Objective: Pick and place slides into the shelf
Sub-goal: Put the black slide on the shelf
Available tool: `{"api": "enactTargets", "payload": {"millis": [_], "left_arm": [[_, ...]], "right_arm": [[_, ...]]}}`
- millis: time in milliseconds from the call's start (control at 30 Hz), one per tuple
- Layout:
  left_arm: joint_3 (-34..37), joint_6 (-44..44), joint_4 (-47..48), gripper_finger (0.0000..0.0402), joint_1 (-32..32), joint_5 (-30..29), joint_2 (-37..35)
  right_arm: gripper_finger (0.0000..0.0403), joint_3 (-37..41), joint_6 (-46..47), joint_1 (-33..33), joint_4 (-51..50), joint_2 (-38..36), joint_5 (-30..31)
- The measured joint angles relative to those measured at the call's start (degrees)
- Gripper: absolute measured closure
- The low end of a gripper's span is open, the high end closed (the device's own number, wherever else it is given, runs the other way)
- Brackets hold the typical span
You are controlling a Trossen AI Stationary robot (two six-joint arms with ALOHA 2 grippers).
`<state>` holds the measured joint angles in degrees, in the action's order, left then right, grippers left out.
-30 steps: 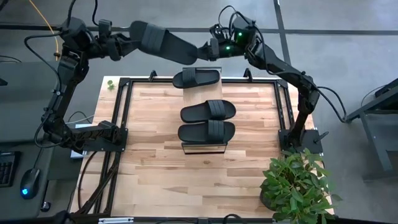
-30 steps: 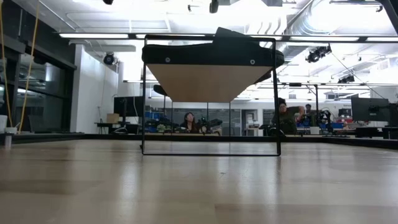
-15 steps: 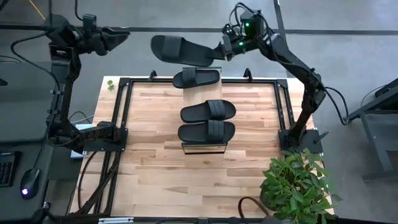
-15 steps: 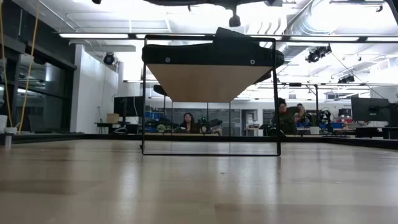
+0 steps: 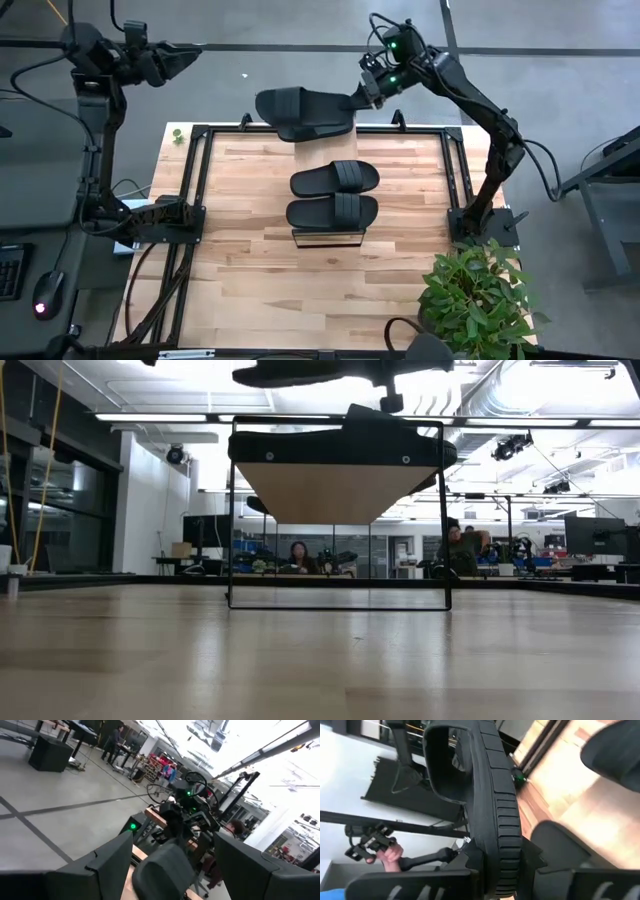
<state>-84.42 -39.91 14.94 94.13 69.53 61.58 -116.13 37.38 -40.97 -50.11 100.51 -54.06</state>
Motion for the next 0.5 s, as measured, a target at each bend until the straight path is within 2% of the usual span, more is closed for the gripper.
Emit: {"api": "enactTargets", "payload": {"millis": [267,500], "left_arm": [[0.00,-0.71,0.07,0.0140,0.00,-0.08,0.00],[0.00,-0.87,0.15,0.0140,0.00,-0.08,0.00]], "right_arm": [[0.0363,7.07,-3.04,-0.83,-1.89,-0.07,-0.36],[0.0363,15.95,-1.44,-0.97,5.37,-0.04,-5.02]]}}
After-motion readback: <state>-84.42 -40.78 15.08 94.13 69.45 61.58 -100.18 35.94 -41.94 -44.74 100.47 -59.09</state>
